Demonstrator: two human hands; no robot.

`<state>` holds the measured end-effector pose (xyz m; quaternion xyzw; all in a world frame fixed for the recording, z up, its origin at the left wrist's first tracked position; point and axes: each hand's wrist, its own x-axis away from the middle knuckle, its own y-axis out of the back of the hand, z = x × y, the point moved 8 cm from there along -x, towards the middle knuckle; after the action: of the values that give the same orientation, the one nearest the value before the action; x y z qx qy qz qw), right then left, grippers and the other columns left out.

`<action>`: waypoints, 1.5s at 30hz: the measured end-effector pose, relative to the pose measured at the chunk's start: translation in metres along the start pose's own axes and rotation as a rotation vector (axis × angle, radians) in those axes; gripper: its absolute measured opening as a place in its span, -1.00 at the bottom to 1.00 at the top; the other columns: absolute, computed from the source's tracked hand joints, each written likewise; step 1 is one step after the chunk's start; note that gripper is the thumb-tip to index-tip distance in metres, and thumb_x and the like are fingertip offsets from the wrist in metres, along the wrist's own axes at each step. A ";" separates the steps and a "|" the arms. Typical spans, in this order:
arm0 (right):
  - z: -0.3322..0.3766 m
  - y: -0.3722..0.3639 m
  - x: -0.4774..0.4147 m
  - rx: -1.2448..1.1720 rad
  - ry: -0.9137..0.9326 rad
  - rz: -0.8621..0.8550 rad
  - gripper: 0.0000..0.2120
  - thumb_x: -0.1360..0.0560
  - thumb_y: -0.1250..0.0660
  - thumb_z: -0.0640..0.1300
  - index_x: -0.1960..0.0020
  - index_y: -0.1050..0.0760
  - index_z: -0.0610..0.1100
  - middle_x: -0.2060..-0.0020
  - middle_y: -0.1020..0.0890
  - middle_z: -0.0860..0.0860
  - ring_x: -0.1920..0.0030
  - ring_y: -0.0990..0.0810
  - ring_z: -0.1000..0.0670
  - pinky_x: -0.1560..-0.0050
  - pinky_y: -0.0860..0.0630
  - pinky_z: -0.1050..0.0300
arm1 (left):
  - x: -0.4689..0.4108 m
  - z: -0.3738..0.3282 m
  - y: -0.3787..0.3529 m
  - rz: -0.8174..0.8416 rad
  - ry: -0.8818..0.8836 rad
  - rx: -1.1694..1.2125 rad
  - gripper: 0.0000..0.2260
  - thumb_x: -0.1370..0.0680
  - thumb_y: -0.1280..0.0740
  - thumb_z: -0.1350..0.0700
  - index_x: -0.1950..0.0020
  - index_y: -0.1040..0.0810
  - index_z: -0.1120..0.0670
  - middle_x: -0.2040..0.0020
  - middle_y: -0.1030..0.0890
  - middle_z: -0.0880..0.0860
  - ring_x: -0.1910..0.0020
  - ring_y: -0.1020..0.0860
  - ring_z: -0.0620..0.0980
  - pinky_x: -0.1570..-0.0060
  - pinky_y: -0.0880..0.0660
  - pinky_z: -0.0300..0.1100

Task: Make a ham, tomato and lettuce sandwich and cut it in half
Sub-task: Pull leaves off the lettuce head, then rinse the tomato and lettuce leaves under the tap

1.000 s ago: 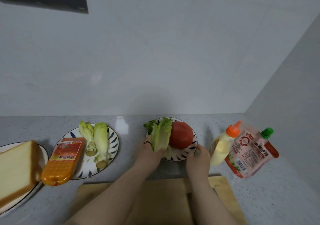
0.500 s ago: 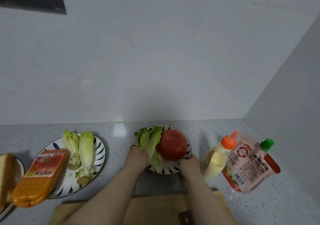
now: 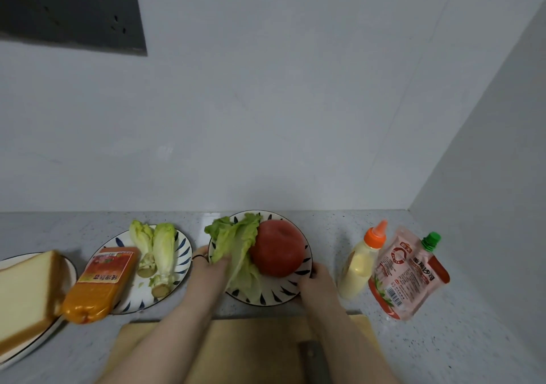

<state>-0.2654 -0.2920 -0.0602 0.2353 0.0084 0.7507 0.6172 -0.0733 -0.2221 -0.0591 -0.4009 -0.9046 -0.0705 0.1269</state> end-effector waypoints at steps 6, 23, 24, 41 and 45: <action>0.004 0.007 0.074 -0.066 0.078 -0.039 -0.85 -0.52 -0.15 -0.28 0.15 -0.46 -0.17 0.23 -0.57 -0.07 0.21 -0.54 0.03 0.30 -0.49 0.31 | 0.052 -0.009 0.038 0.058 0.010 0.054 -0.68 -0.58 -0.17 0.11 -0.32 -0.34 0.10 -0.23 -0.46 0.19 -0.15 -0.47 0.20 -0.13 -0.48 0.03; -0.146 0.096 0.427 -0.483 -0.156 -0.901 -0.65 -0.42 -0.05 -0.41 -0.11 -0.39 -0.14 -0.03 -0.56 -0.09 -0.10 -0.54 -0.12 -0.16 -0.50 -0.13 | 0.320 0.035 -0.005 0.915 -0.083 -0.151 -0.68 -0.59 -0.11 0.16 -0.35 -0.33 0.03 -0.19 -0.47 0.06 -0.14 -0.44 0.07 -0.08 -0.38 -0.08; -0.158 0.102 0.454 -0.497 -0.168 -0.963 -0.66 -0.42 -0.05 -0.40 -0.07 -0.38 -0.10 -0.03 -0.55 -0.07 -0.10 -0.53 -0.12 -0.18 -0.48 -0.14 | 0.343 0.045 -0.011 0.980 -0.059 -0.144 -0.68 -0.60 -0.11 0.16 -0.35 -0.33 0.03 -0.20 -0.48 0.05 -0.18 -0.44 0.08 -0.17 -0.37 -0.03; -0.368 0.100 0.970 -0.792 -0.295 -1.807 -0.70 -0.45 -0.06 -0.39 0.00 -0.39 -0.05 0.06 -0.55 0.02 0.10 -0.58 0.03 0.36 -0.56 0.20 | 0.853 0.228 0.067 1.801 0.109 -0.364 -0.77 -0.59 -0.14 0.14 -0.24 -0.36 0.03 -0.09 -0.51 0.10 -0.01 -0.49 0.09 -0.03 -0.41 -0.04; -0.419 0.094 1.071 -0.798 -0.396 -1.918 -0.64 -0.40 -0.08 -0.44 -0.06 -0.40 -0.10 0.02 -0.55 -0.06 -0.02 -0.55 -0.12 0.12 -0.58 -0.02 | 0.955 0.273 0.105 1.877 0.162 -0.447 -0.67 -0.59 -0.13 0.16 -0.36 -0.30 0.07 -0.26 -0.47 0.09 -0.21 -0.45 0.12 -0.24 -0.36 0.04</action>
<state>-0.6415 0.7987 -0.0372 0.0286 -0.1575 -0.1543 0.9750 -0.6601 0.5863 -0.0446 -0.9689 -0.1704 -0.1384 0.1143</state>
